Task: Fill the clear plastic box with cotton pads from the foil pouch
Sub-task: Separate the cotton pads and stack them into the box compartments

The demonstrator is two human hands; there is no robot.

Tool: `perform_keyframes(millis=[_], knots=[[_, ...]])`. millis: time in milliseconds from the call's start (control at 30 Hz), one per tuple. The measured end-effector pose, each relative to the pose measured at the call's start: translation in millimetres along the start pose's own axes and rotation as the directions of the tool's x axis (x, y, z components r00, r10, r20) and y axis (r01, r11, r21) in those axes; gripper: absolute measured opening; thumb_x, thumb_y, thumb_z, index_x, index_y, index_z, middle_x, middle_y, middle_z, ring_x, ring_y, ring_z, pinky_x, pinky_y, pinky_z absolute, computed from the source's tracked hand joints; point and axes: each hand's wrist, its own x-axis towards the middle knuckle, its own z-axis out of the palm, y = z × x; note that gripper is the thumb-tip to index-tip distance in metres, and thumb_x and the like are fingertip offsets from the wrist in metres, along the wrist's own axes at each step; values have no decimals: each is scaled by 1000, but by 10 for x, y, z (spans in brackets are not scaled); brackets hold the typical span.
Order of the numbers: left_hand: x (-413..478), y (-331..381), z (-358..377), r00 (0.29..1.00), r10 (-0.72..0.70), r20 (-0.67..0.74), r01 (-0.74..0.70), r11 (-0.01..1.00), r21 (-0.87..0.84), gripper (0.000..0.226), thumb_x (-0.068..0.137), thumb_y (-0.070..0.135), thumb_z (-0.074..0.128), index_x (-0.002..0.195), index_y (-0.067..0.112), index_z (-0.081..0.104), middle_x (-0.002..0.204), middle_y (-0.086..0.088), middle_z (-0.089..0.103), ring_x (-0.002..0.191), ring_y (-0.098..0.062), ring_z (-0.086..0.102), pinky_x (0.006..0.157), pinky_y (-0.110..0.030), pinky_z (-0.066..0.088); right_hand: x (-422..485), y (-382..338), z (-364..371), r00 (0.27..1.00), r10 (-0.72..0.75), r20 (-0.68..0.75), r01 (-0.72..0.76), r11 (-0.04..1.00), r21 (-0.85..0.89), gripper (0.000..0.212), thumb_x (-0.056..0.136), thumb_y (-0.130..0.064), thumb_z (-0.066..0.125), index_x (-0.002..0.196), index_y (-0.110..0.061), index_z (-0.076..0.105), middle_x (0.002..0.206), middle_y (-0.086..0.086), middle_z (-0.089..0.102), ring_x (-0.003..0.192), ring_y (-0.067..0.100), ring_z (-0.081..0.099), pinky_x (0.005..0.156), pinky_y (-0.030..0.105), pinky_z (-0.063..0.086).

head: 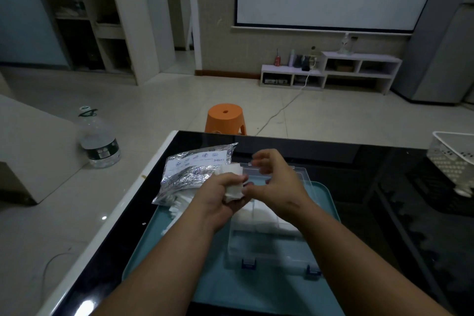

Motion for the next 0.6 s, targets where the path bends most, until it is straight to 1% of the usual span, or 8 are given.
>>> perform_keyframes(millis=[67, 133, 200, 233, 300, 367, 433, 600], knots=[[16, -16, 2, 1000, 4, 1, -4, 997, 71, 30, 79, -10, 55, 106, 3, 52, 76, -14, 62, 59, -20, 66, 50, -28, 54, -13, -13, 1, 997, -48, 64, 51, 997, -50, 89, 71, -21, 83, 140, -41, 31, 140, -16, 47, 128, 8, 38, 97, 25, 37], [12, -30, 9, 999, 36, 29, -39, 989, 143, 46, 73, -13, 60, 115, 3, 50, 77, -13, 61, 62, -21, 63, 47, -28, 50, -20, -17, 8, 989, -84, 123, 106, 977, -185, 109, 67, -27, 85, 147, -49, 14, 149, -18, 39, 138, 14, 32, 109, 39, 35], [3, -53, 19, 993, 48, 112, -66, 985, 162, 67, 65, -10, 66, 129, 3, 48, 91, -17, 62, 76, -26, 61, 57, -32, 50, -19, -6, 23, 983, -75, 167, 120, 952, -281, 123, 63, -30, 88, 148, -52, 2, 152, -16, 35, 141, 21, 30, 112, 47, 35], [-6, -64, 30, 987, 44, 152, -69, 983, 170, 71, 64, -8, 66, 131, 4, 48, 98, -20, 62, 82, -29, 61, 63, -35, 50, -20, -1, 32, 982, -67, 179, 121, 943, -310, 127, 61, -32, 89, 147, -54, -3, 153, -15, 34, 141, 23, 30, 111, 49, 37], [-16, -78, 32, 980, 31, 198, -70, 979, 192, 62, 68, -9, 63, 126, 7, 52, 100, -18, 64, 83, -29, 64, 64, -34, 51, -23, 8, 48, 982, -60, 182, 122, 927, -354, 129, 60, -34, 89, 145, -56, -7, 152, -13, 36, 140, 26, 31, 109, 51, 39], [-29, -71, 32, 973, 3, 229, -57, 972, 228, 54, 73, -8, 58, 122, 14, 57, 98, -14, 67, 80, -26, 66, 57, -31, 52, -19, 11, 37, 982, -47, 182, 114, 920, -375, 121, 65, -34, 85, 147, -52, -2, 148, -11, 41, 139, 28, 29, 110, 49, 36], [-37, -66, 30, 971, -22, 238, -39, 967, 252, 54, 72, -4, 58, 120, 20, 60, 98, -10, 68, 78, -23, 67, 56, -29, 52, -25, 10, 6, 981, -41, 187, 110, 919, -379, 113, 69, -35, 83, 148, -47, 4, 147, -11, 42, 139, 28, 26, 109, 48, 32], [-10, -108, 35, 974, 16, 224, -73, 965, 251, 65, 64, -6, 58, 126, 12, 55, 102, -18, 66, 86, -30, 67, 67, -36, 51, -48, -27, -3, 975, -66, 212, 149, 903, -404, 115, 70, -36, 81, 150, -46, 0, 150, -11, 35, 140, 26, 22, 113, 44, 25]])
